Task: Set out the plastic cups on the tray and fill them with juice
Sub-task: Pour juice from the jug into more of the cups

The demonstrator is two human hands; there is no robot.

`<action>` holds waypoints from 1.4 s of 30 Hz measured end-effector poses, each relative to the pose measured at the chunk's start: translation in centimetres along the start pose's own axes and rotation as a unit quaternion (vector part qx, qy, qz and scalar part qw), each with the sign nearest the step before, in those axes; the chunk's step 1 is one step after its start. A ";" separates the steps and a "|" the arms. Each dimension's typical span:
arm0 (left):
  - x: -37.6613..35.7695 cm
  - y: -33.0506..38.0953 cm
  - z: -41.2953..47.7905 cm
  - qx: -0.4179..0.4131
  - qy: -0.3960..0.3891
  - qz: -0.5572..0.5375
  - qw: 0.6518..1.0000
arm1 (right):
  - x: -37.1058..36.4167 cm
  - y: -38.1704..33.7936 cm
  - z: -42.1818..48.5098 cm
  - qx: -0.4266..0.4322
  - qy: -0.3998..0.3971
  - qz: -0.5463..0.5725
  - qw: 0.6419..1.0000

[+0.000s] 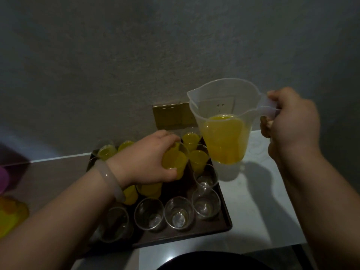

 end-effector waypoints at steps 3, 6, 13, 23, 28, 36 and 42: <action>-1.0 1.0 0.5 -0.023 -0.031 0.045 0.998 | 0.4 0.1 0.1 0.005 0.005 0.004 1.000; -1.8 1.5 1.0 -0.039 -0.057 0.075 0.995 | 0.7 0.4 0.3 0.004 0.005 0.005 1.000; -2.8 2.1 1.9 -0.075 -0.083 0.110 0.988 | 1.1 1.1 0.5 -0.001 0.007 0.010 1.000; -4.2 1.8 2.1 -0.084 -0.115 0.151 0.978 | 1.4 1.4 1.1 0.000 0.013 0.013 1.000; -6.0 1.1 2.1 -0.093 -0.137 0.179 0.970 | 1.6 1.7 1.1 0.001 0.013 0.012 1.000; -8.6 0.6 1.9 -0.120 -0.143 0.207 0.960 | 1.6 2.5 0.8 -0.011 0.018 0.005 1.000; -9.3 0.4 1.7 -0.110 -0.147 0.245 0.952 | 1.3 3.1 0.2 -0.017 0.006 0.009 1.000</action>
Point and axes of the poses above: each hand's wrist, its own z-axis towards the middle knuckle, its own x-axis out of the back of the hand, y = z × x, the point moved 9 cm from there along z, towards the middle knuckle, and after that the axes turned 5 degrees about x, right-handed, at the moved point
